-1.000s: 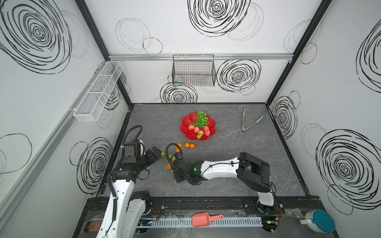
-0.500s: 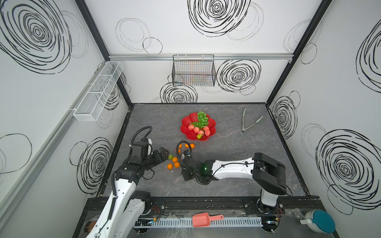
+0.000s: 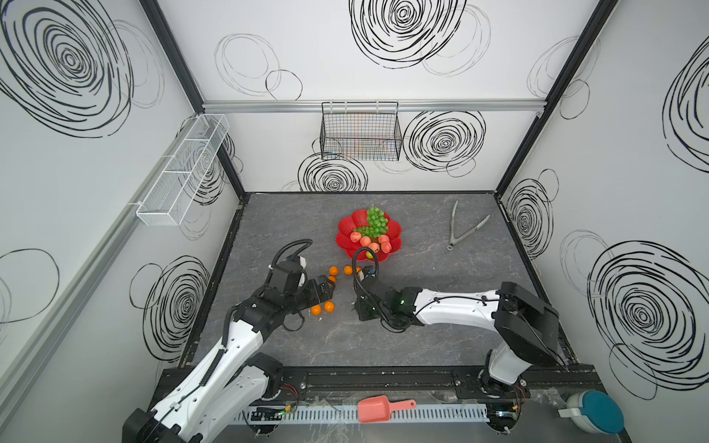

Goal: Arrange fruit in a fruit bowl
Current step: Pick up the fruit from the bottom-center of the table, then place the fruit in the fruit bowl.

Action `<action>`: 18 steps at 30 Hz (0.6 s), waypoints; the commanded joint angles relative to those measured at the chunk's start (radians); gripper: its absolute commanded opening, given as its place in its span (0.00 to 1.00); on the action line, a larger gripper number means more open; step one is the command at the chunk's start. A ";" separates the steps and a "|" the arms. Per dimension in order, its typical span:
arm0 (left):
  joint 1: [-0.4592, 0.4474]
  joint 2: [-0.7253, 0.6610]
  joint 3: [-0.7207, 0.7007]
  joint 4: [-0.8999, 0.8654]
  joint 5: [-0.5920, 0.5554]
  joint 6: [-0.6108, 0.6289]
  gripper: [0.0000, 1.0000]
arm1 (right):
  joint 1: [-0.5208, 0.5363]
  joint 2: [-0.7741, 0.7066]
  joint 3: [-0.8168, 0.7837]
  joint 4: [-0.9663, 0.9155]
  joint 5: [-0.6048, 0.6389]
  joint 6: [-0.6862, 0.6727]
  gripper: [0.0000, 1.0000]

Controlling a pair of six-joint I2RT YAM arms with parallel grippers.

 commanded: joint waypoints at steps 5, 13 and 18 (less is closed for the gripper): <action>-0.013 0.081 0.028 0.155 0.004 -0.023 0.96 | -0.119 -0.084 0.012 -0.048 0.040 -0.068 0.34; -0.008 0.210 0.109 0.257 0.026 -0.022 0.96 | -0.281 -0.108 0.072 -0.072 0.012 -0.150 0.34; -0.007 0.286 0.158 0.301 0.032 -0.007 0.96 | -0.354 -0.084 0.112 -0.063 -0.012 -0.189 0.34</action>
